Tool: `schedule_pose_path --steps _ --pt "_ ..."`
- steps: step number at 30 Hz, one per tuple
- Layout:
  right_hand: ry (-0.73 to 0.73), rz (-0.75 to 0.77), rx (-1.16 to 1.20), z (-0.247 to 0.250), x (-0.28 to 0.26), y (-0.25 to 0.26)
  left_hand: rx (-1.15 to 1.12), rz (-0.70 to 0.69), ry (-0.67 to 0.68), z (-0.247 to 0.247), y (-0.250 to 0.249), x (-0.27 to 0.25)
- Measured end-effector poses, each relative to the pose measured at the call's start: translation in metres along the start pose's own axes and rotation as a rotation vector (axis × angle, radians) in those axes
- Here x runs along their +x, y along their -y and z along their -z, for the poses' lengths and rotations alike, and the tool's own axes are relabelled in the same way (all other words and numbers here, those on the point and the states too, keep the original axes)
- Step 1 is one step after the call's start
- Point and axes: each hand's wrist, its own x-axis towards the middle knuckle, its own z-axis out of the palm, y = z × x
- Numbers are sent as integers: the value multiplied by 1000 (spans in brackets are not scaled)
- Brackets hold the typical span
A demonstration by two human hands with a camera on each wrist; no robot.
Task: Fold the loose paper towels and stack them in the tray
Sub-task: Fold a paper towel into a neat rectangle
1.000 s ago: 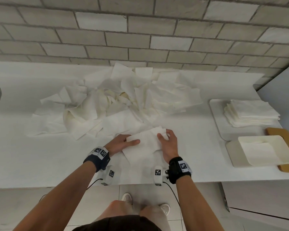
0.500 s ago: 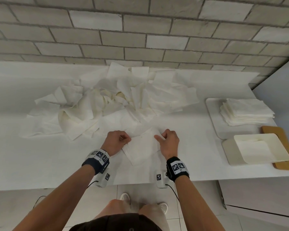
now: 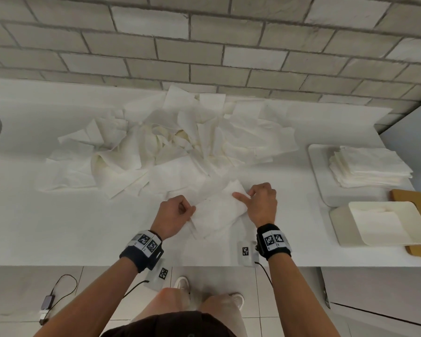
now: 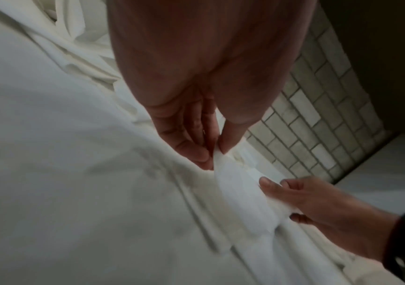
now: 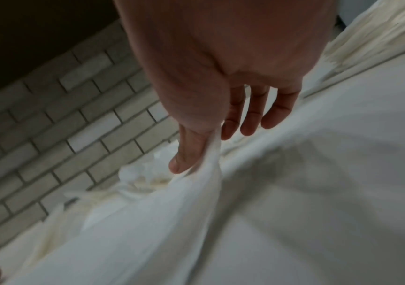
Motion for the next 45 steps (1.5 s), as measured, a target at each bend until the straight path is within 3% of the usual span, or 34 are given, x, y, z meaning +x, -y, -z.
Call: schedule_pose_path --steps 2,4,6,8,10,12,16,20,26,29,36,42,45 --pt "73 -32 -109 -9 -5 -4 -31 29 8 -8 2 -3" --pt "3 6 -179 -8 -14 -4 -72 41 -7 -12 -1 -9" --pt "-26 247 -109 6 -18 6 -100 -42 -10 -11 -13 -16" --pt "298 492 -53 25 -18 30 -163 -156 75 -7 -30 -25" --pt "586 628 -91 37 -16 52 -179 -253 158 -4 -47 -35" --pt "683 615 -100 49 -4 58 -201 -275 150 0 -54 -40" --pt "734 468 59 89 21 47 -219 -168 27 0 -41 -49" --pt "694 428 13 70 42 39 -107 -36 -16 -21 -20 -51" --pt "565 506 -186 15 61 39 189 108 -61 -53 -1 -33" --pt "577 594 -338 4 62 39 264 139 -52 -62 -3 -31" --pt "609 674 -528 -3 61 38 457 87 -113 -72 -12 -27" --pt "432 722 -408 3 42 24 439 -6 -165 -69 -10 -27" --pt "522 804 -315 3 27 27 419 -52 -214 -66 -8 -26"
